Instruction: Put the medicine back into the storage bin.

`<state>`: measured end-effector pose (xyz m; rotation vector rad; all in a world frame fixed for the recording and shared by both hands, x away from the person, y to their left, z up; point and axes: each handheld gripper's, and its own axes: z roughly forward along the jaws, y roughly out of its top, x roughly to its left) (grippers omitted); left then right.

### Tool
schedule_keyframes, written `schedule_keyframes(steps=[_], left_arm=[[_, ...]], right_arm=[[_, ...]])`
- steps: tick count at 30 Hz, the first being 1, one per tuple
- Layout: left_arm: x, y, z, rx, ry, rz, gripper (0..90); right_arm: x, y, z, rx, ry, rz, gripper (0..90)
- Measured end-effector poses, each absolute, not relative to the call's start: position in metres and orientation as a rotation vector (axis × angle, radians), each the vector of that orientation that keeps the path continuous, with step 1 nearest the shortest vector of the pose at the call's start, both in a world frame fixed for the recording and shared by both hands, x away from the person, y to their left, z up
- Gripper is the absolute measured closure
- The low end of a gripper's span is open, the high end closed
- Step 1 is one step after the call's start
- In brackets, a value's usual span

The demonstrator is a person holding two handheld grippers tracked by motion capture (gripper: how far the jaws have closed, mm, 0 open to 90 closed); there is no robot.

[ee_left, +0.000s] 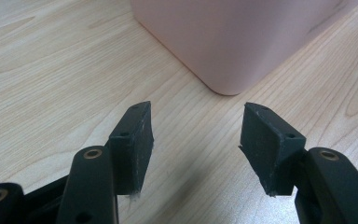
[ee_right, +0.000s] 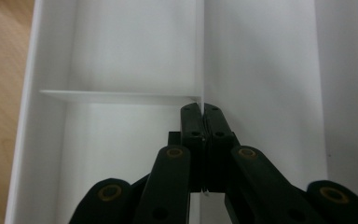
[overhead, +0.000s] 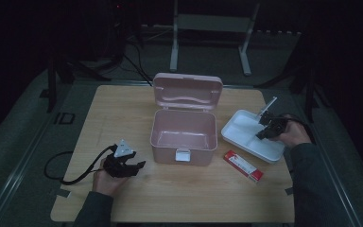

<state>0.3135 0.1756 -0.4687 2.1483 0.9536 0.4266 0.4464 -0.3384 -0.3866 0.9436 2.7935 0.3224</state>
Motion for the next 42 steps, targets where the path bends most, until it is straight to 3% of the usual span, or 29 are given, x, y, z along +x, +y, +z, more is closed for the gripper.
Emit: schedule_keyframes(steps=[23, 42], left_arm=[[0.314, 0.175, -0.471, 2.154, 0.956, 0.421, 43.5], [0.314, 0.175, -0.471, 2.153, 0.955, 0.419, 43.4]], right_arm=[[0.455, -0.347, -0.440, 1.051, 2.762, 0.215, 88.1], [0.442, -0.343, -0.428, 1.041, 2.718, 0.303, 71.6]])
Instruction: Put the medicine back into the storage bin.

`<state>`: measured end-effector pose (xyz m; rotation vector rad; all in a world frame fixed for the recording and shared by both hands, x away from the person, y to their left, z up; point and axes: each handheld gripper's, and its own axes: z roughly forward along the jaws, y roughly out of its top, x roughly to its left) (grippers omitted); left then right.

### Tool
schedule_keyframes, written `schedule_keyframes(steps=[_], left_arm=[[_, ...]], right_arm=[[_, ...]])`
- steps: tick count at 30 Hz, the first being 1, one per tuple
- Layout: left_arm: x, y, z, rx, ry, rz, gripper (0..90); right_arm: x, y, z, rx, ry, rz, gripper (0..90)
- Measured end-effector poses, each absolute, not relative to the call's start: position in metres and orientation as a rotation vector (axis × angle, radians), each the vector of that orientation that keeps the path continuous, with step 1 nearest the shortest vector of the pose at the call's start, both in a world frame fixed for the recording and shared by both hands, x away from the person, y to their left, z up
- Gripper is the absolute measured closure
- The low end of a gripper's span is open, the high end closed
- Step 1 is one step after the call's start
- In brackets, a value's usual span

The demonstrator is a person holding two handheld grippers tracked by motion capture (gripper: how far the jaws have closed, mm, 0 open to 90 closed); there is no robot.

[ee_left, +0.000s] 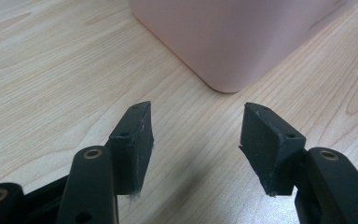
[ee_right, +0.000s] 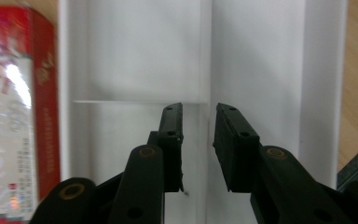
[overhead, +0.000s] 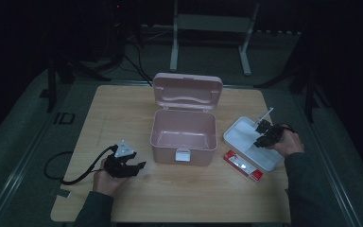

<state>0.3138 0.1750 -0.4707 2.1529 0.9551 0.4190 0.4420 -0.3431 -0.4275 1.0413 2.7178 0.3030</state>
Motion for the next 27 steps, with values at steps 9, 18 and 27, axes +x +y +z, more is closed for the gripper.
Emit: schedule_keyframes(steps=[9, 18, 27], left_arm=[[0.313, 0.176, -0.470, 2.151, 0.955, 0.423, 43.4], [0.313, 0.176, -0.470, 2.148, 0.955, 0.425, 43.4], [0.313, 0.176, -0.469, 2.143, 0.956, 0.425, 43.4]], right_arm=[[0.426, -0.333, -0.415, 1.002, 2.707, 0.357, 67.7], [0.410, -0.319, -0.412, 0.976, 2.712, 0.407, 62.9], [0.397, -0.298, -0.408, 0.917, 2.737, 0.398, 59.4]])
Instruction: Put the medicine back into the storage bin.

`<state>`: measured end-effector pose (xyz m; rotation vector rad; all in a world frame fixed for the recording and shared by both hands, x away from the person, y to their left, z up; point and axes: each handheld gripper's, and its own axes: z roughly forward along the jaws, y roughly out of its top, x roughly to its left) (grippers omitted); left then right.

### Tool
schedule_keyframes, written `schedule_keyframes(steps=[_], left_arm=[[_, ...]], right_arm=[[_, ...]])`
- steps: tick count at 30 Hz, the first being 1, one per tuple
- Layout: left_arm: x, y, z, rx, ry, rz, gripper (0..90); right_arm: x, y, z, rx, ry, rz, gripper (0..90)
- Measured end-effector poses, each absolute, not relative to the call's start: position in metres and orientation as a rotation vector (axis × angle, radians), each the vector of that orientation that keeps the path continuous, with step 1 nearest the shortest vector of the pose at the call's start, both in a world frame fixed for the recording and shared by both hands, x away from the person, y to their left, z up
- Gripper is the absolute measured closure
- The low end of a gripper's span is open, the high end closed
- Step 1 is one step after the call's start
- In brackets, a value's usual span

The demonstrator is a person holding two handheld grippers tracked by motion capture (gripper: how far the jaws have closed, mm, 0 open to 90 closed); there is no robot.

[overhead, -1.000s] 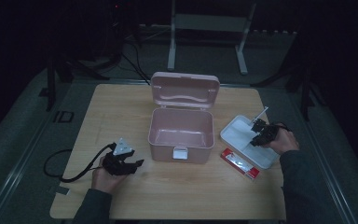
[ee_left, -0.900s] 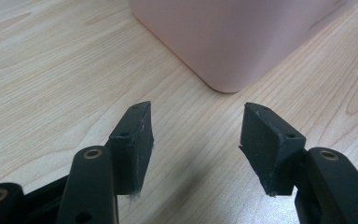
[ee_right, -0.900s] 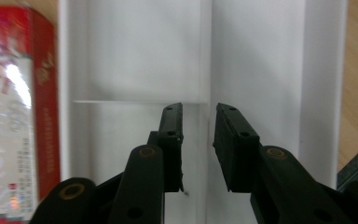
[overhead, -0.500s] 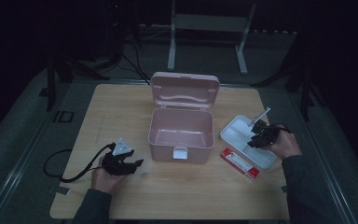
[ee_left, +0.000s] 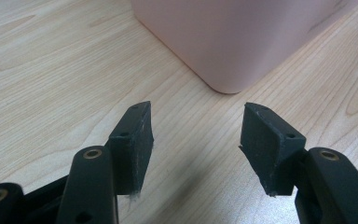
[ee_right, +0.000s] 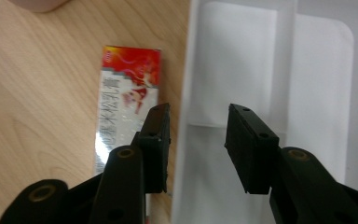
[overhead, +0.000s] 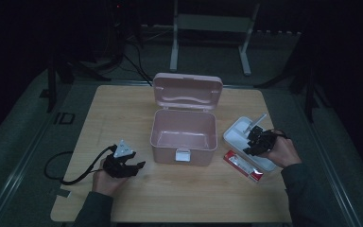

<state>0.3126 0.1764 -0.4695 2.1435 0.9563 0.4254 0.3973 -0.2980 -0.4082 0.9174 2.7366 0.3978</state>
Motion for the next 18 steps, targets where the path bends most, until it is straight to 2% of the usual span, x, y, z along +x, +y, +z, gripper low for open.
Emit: schedule_keyframes(steps=[18], left_arm=[[0.312, 0.176, -0.469, 2.142, 0.956, 0.424, 43.3]], right_arm=[[0.380, -0.271, -0.417, 0.870, 2.798, 0.373, 52.2]])
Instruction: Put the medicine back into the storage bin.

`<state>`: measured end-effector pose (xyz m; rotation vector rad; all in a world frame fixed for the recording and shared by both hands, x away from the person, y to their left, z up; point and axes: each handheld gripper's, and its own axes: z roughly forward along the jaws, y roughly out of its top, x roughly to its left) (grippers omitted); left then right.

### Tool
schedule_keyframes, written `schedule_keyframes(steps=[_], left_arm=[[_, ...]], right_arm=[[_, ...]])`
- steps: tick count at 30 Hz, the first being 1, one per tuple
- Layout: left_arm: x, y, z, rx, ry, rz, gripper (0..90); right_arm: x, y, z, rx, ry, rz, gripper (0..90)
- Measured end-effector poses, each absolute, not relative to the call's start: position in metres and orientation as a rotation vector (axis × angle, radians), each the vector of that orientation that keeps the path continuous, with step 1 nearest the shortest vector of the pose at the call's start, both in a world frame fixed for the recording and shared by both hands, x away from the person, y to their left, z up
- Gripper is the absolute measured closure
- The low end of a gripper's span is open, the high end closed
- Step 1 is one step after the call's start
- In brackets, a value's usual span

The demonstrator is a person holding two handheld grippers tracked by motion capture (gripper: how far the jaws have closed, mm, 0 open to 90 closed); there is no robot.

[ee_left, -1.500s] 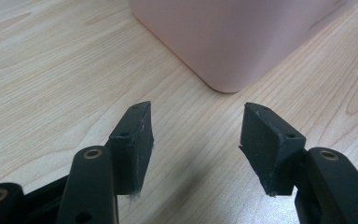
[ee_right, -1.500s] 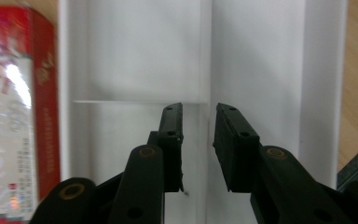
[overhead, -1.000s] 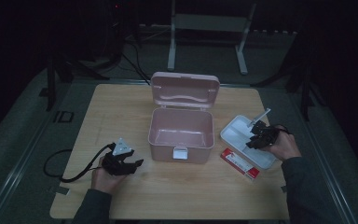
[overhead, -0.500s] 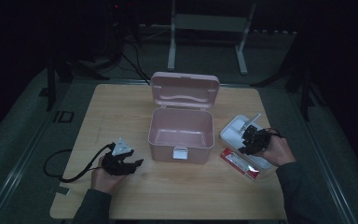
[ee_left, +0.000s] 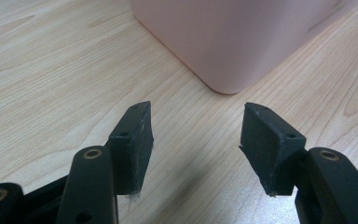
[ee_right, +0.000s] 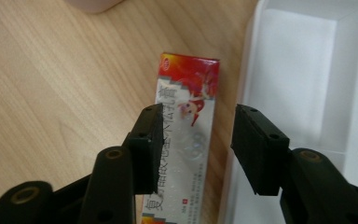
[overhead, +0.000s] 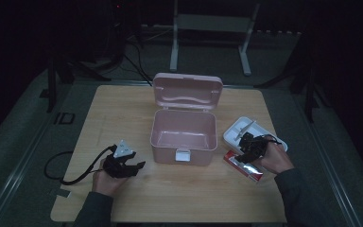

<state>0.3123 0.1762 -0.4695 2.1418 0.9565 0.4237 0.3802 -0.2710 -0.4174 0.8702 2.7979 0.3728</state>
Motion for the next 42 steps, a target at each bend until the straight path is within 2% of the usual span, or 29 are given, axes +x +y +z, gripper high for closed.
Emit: schedule_keyframes(steps=[21, 37, 42], left_arm=[[0.313, 0.175, -0.470, 2.148, 0.954, 0.422, 43.2], [0.313, 0.176, -0.470, 2.146, 0.953, 0.423, 43.2], [0.313, 0.176, -0.470, 2.144, 0.955, 0.422, 43.2]], right_arm=[[0.379, -0.273, -0.440, 1.000, 2.887, 0.199, 43.1], [0.389, -0.275, -0.448, 1.054, 2.929, 0.151, 45.5], [0.387, -0.271, -0.449, 1.005, 2.946, 0.131, 48.8]])
